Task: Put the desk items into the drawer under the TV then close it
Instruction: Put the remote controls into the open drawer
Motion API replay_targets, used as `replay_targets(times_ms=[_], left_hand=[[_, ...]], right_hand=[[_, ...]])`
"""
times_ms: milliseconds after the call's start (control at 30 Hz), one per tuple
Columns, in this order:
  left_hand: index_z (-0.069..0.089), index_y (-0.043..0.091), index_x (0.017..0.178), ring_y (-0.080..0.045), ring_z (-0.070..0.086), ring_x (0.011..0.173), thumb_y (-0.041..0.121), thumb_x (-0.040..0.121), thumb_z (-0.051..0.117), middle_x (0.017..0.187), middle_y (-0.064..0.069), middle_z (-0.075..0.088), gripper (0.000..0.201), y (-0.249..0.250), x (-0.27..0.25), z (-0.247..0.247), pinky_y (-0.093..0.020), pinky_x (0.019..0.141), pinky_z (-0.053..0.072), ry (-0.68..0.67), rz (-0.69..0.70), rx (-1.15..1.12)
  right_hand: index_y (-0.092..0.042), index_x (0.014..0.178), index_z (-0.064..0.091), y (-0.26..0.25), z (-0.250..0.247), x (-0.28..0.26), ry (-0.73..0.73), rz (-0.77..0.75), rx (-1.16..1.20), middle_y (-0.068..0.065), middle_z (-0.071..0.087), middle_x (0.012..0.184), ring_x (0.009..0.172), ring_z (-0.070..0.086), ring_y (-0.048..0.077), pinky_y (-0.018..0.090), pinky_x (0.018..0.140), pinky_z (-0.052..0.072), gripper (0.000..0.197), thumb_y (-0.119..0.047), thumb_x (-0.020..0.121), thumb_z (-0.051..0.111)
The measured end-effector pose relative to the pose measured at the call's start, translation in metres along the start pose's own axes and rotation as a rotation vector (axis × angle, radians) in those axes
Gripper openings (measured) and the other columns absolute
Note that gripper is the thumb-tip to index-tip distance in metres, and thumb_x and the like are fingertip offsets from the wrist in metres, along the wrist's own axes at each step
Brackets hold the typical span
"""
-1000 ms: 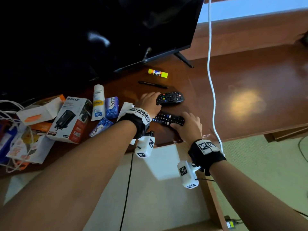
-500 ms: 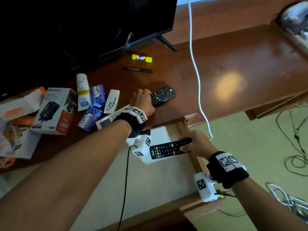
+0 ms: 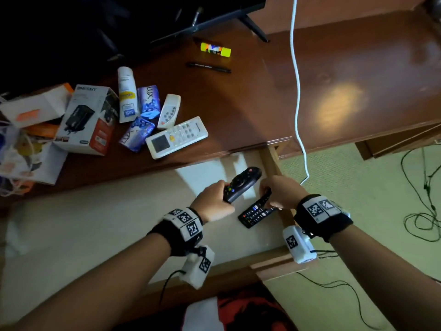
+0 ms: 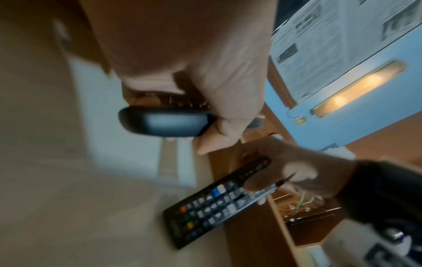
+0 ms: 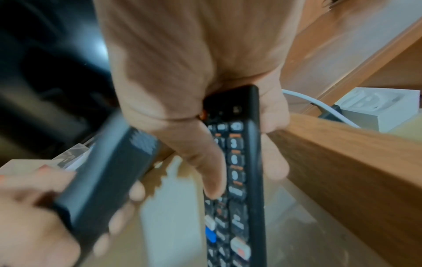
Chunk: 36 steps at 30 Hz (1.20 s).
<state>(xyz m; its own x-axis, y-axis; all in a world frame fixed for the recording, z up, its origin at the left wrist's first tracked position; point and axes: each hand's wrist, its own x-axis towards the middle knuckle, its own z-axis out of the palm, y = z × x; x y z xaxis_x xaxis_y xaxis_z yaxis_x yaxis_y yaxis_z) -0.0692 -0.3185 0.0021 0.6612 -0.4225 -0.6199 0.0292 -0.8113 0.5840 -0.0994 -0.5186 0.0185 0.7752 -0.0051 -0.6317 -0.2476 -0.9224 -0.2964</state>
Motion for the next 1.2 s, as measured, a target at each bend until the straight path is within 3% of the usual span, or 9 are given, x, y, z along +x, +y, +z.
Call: replay_targets(times_ms=[133,333,467,633,767,900,1033,1100,1200], left_hand=[[0.041,0.015,0.127,-0.018,0.057,0.077,0.023,0.073,0.067,0.098,-0.002,0.055,0.061,-0.036,0.002,0.014,-0.026,0.056,0.043,-0.132,-0.171,0.11],[0.041,0.006,0.125,-0.029,0.057,0.102,0.033,0.069,0.075,0.12,-0.011,0.049,0.07,-0.062,0.008,0.025,-0.036,0.08,0.051,-0.097,-0.318,0.189],[0.037,0.005,0.128,-0.032,0.054,0.109,0.034,0.071,0.075,0.127,-0.015,0.043,0.074,-0.073,0.01,0.031,-0.035,0.081,0.049,-0.106,-0.398,0.208],[0.041,0.007,0.125,-0.032,0.056,0.106,0.038,0.072,0.074,0.122,-0.015,0.05,0.069,-0.077,0.012,0.034,-0.037,0.083,0.05,-0.053,-0.36,0.165],[0.048,0.009,0.116,-0.029,0.061,0.096,0.035,0.078,0.068,0.11,-0.012,0.061,0.05,-0.077,0.015,0.032,-0.033,0.077,0.05,-0.013,-0.331,0.093],[0.059,0.01,0.111,-0.029,0.061,0.099,0.034,0.083,0.063,0.106,-0.01,0.065,0.038,-0.067,0.015,0.026,-0.031,0.076,0.046,0.02,-0.322,0.092],[0.058,0.012,0.079,-0.026,0.063,0.086,0.035,0.07,0.066,0.088,-0.006,0.066,0.025,-0.057,0.02,0.03,-0.029,0.067,0.049,-0.047,-0.334,-0.037],[0.061,0.01,0.078,-0.023,0.068,0.082,0.033,0.058,0.066,0.089,-0.008,0.07,0.031,-0.051,0.024,0.034,-0.036,0.075,0.058,-0.079,-0.343,-0.177],[0.059,0.013,0.067,-0.02,0.069,0.076,0.029,0.066,0.069,0.076,-0.006,0.069,0.02,-0.039,0.024,0.039,-0.031,0.075,0.055,-0.176,-0.307,-0.249]], right_hand=[[-0.023,0.082,0.066,-0.015,0.004,0.009,-0.122,-0.026,-0.019,-0.002,0.061,0.085,0.073,0.057,0.018,0.024,0.056,0.043,0.026,0.0,0.074,0.061],[-0.005,0.087,0.072,-0.031,0.017,0.033,-0.26,-0.009,0.013,0.001,0.061,0.076,0.075,0.059,0.023,0.017,0.039,0.044,0.022,0.004,0.068,0.067],[-0.011,0.089,0.059,-0.03,0.041,0.05,-0.135,0.075,0.15,0.009,0.062,0.095,0.094,0.063,0.033,0.032,0.068,0.052,0.022,-0.006,0.072,0.071],[-0.013,0.12,0.049,-0.035,0.066,0.061,-0.029,0.164,0.314,0.018,0.055,0.117,0.104,0.056,0.035,0.032,0.08,0.047,0.048,-0.005,0.076,0.067],[-0.015,0.128,0.045,-0.042,0.075,0.062,0.032,0.188,0.315,0.021,0.043,0.124,0.104,0.055,0.041,0.038,0.092,0.047,0.049,-0.008,0.082,0.057],[-0.015,0.129,0.045,-0.049,0.082,0.058,0.044,0.124,0.21,0.017,0.038,0.127,0.106,0.054,0.044,0.046,0.094,0.047,0.048,-0.01,0.082,0.055],[-0.016,0.127,0.046,-0.046,0.081,0.054,0.043,0.038,0.102,0.015,0.042,0.124,0.106,0.055,0.041,0.042,0.089,0.047,0.048,-0.011,0.081,0.058],[-0.016,0.128,0.045,-0.04,0.078,0.052,0.024,0.011,0.036,0.014,0.043,0.125,0.109,0.052,0.04,0.042,0.089,0.046,0.049,-0.008,0.081,0.056],[-0.014,0.126,0.049,-0.03,0.072,0.049,0.016,-0.017,-0.051,0.015,0.044,0.122,0.11,0.049,0.039,0.043,0.09,0.046,0.045,-0.005,0.081,0.053]])
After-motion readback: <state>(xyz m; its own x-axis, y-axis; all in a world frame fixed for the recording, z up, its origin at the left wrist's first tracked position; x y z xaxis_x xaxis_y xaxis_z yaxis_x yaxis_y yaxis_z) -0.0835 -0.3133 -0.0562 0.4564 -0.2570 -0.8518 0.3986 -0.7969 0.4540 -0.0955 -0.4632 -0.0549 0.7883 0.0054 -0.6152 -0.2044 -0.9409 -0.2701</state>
